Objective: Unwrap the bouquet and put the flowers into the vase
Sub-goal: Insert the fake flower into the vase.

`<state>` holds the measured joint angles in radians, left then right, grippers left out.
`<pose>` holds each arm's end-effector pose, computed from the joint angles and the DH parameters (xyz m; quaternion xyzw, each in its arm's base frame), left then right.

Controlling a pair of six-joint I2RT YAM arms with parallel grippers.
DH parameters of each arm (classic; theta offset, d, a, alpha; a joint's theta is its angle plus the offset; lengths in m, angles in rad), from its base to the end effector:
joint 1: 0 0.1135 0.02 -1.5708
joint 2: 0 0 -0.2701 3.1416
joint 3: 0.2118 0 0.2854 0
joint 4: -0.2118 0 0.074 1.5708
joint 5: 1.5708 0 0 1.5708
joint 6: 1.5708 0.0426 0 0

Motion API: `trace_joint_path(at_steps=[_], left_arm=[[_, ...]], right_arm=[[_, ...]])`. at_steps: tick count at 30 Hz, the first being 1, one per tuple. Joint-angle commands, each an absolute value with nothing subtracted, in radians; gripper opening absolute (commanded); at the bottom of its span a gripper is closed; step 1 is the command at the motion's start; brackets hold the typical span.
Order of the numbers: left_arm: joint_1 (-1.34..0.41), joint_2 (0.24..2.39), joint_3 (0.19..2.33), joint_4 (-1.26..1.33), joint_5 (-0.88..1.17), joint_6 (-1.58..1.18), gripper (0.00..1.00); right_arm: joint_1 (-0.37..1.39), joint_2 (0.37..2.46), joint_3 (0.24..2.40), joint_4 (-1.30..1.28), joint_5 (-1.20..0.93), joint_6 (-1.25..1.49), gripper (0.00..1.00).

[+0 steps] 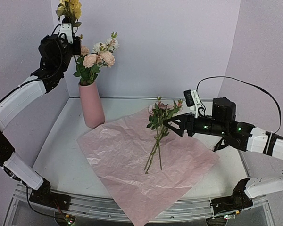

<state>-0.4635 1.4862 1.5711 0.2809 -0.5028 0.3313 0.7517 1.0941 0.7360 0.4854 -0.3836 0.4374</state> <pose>0.3438 -0.1489 0.5059 0.0234 0.5854 0.0880 0.8056 0.2017 0.2104 0.3263 -0.2428 0.6182 0.5171 0.5399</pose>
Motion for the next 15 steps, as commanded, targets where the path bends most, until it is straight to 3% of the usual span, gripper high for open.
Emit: trace_joint_path(at_steps=[1, 15], left_arm=[[-0.426, 1.491, 1.623, 0.321, -0.466, 0.301, 0.0], [-0.375, 1.528, 1.507, 0.322, -0.386, 0.126, 0.0]], right_arm=[[0.755, 1.118, 0.786, 0.505, -0.379, 0.417, 0.84], [0.755, 1.143, 0.79, 0.507, -0.347, 0.42, 0.84]])
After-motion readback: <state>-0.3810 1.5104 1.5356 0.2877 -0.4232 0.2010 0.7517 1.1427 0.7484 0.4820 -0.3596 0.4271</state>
